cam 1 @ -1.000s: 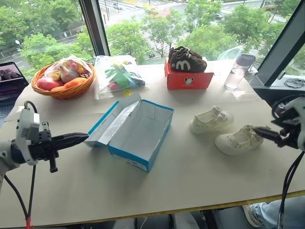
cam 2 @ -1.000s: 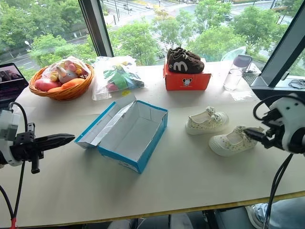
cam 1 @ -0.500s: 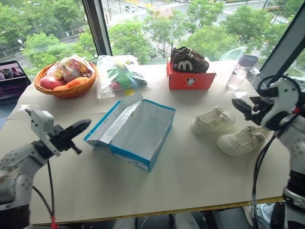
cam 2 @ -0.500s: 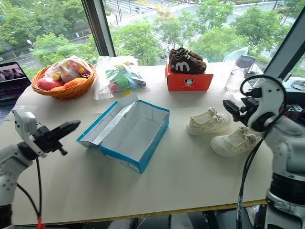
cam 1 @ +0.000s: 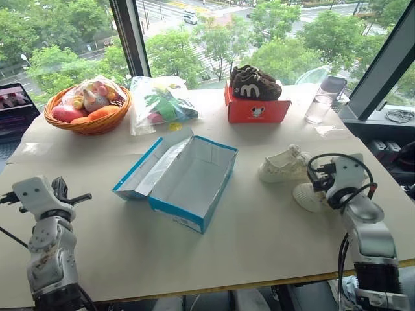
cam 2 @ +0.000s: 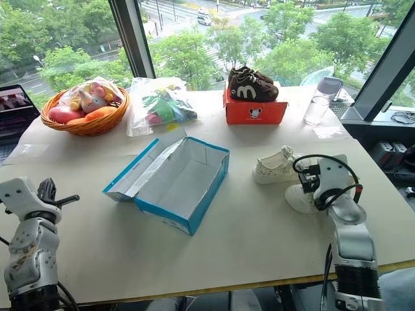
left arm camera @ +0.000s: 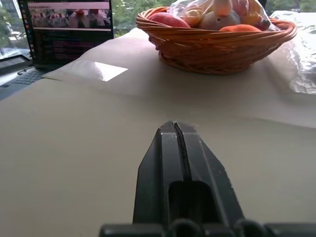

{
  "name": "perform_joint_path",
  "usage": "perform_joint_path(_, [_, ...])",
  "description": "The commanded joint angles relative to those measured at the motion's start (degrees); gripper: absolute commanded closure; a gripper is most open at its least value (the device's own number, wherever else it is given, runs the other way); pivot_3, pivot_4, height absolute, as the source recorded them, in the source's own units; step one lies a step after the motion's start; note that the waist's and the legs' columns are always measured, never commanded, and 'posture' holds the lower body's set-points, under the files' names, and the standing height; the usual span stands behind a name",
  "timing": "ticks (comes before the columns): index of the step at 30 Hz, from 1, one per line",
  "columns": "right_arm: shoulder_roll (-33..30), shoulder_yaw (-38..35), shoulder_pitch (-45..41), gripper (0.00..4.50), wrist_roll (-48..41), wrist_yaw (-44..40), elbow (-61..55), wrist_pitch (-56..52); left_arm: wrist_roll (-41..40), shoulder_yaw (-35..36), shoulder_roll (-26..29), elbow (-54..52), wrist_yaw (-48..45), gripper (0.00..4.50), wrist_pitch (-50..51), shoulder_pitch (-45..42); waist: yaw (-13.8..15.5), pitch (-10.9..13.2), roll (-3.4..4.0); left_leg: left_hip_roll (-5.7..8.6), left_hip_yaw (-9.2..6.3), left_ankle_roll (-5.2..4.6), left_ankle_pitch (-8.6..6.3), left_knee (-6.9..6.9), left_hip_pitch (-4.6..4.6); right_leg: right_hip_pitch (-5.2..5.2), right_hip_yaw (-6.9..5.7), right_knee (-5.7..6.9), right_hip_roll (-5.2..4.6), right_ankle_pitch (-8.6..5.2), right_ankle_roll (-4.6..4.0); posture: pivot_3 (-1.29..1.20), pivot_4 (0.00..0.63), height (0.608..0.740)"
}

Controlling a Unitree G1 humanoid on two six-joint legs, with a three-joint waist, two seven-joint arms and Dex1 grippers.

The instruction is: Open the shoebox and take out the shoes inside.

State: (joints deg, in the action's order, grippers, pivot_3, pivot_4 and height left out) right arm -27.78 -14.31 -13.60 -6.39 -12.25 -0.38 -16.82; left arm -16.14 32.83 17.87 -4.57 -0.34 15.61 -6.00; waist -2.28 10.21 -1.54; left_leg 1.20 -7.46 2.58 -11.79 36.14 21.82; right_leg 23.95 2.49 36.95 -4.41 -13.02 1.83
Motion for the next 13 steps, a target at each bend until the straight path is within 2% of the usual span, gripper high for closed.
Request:
perform_joint_path(1, [-0.3, 0.6, 1.2, 0.83, 2.3, 0.2, 1.7, 4.0, 0.1, -0.7, -1.1, 0.5, 0.4, 4.50, -3.0, -0.2, 0.2, -0.1, -0.16, 0.00, 0.00, 0.00, 0.00, 0.00, -0.02, -0.02, -0.02, 0.01, 0.01, -0.01, 0.02, 0.00, 0.150, 0.740])
perform_joint_path(8, [0.4, 0.9, 1.0, 0.83, 3.4, 0.4, 3.8, 6.0, 0.0, -1.1, -1.5, 2.7, 0.2, 4.50, -5.6, -1.5, 0.3, -0.1, -0.21, -0.02, 0.00, 0.01, -0.01, -0.10, -0.71, -0.81, -0.06, -0.23, 0.01, -0.14, 0.23, 0.00, 0.150, 0.740])
perform_joint_path(13, [0.4, 0.7, 0.4, 0.83, 3.6, 0.6, 4.9, 6.8, -0.4, -1.0, -1.4, 4.0, 0.1, 4.50, -7.0, -2.2, 0.3, -0.2, -0.24, -0.02, 0.00, 0.01, -0.02, -0.09, -0.72, -0.83, -0.06, -0.24, 0.00, -0.14, 0.25, 0.00, 0.150, 0.740])
